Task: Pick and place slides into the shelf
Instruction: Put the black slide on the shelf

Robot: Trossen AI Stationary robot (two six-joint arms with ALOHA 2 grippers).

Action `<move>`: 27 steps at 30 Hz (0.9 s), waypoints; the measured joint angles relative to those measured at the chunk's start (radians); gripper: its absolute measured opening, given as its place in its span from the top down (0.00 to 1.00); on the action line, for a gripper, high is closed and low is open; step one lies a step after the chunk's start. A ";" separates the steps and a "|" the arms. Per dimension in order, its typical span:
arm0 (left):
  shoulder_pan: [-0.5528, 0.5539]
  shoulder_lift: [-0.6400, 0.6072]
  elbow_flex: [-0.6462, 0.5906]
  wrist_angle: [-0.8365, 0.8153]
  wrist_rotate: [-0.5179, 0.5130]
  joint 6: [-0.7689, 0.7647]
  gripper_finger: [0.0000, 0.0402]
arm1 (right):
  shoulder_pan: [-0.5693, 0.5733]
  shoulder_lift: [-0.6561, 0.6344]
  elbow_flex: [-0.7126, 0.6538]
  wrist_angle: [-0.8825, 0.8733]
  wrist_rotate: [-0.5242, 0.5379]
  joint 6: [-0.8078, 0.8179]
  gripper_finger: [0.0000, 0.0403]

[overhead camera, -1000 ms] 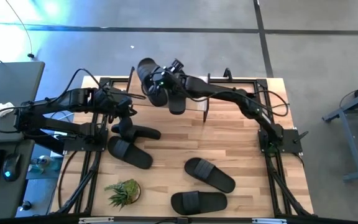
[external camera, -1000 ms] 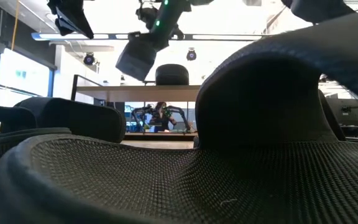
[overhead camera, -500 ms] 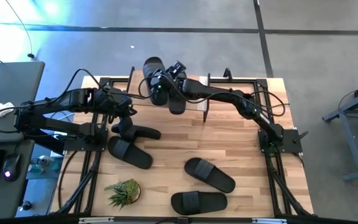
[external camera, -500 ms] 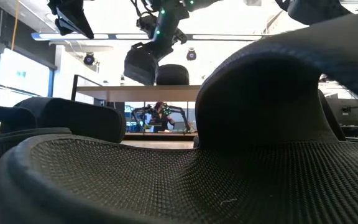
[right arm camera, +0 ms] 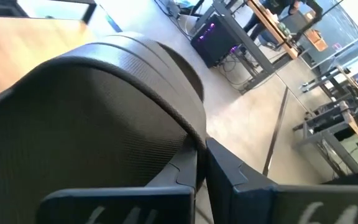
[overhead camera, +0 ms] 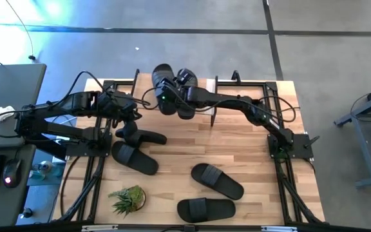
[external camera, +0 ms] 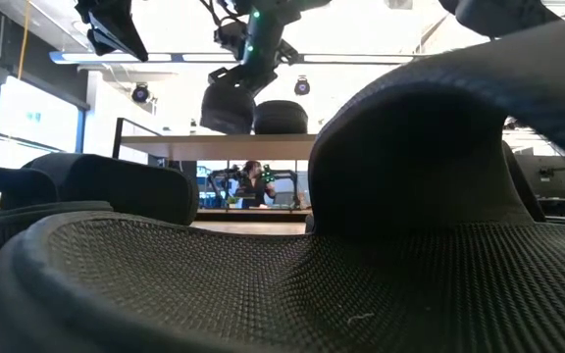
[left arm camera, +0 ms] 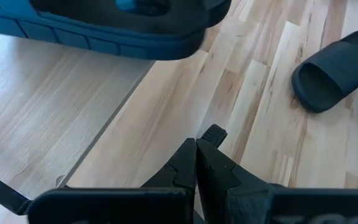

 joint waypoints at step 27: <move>0.001 0.005 0.000 0.046 -0.284 0.023 1.00 | -0.013 -0.001 0.000 -0.066 -0.162 0.043 0.84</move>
